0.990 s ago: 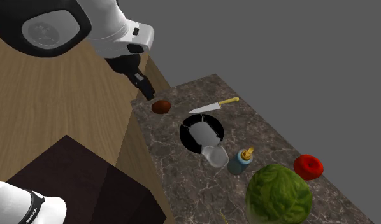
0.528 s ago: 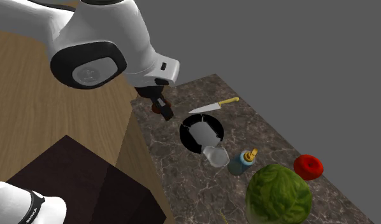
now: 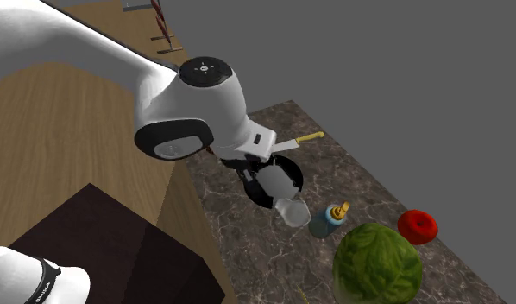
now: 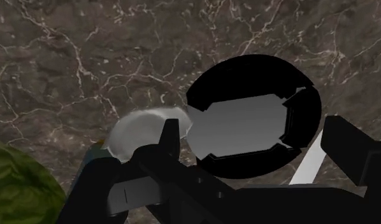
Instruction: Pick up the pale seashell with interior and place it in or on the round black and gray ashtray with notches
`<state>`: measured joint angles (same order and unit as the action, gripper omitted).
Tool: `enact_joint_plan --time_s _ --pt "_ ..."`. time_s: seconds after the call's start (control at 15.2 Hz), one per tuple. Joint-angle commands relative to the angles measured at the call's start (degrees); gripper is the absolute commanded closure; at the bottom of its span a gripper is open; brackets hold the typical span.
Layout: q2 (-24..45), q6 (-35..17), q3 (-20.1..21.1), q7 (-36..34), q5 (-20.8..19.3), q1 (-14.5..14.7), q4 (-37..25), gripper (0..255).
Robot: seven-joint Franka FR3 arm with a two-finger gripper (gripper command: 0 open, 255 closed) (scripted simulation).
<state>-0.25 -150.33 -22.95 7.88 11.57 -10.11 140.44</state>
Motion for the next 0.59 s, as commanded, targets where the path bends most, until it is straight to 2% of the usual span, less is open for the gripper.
enact_joint_plan --time_s 0.0,0.4,0.53 --pt "4.45 -1.89 -0.82 3.18 4.28 -0.84 -1.64 0" --pt "16.89 -5.87 1.2 10.89 16.61 -6.06 -7.24 0" --pt "19.39 -6.51 2.07 12.15 18.74 -7.64 -8.62 0"
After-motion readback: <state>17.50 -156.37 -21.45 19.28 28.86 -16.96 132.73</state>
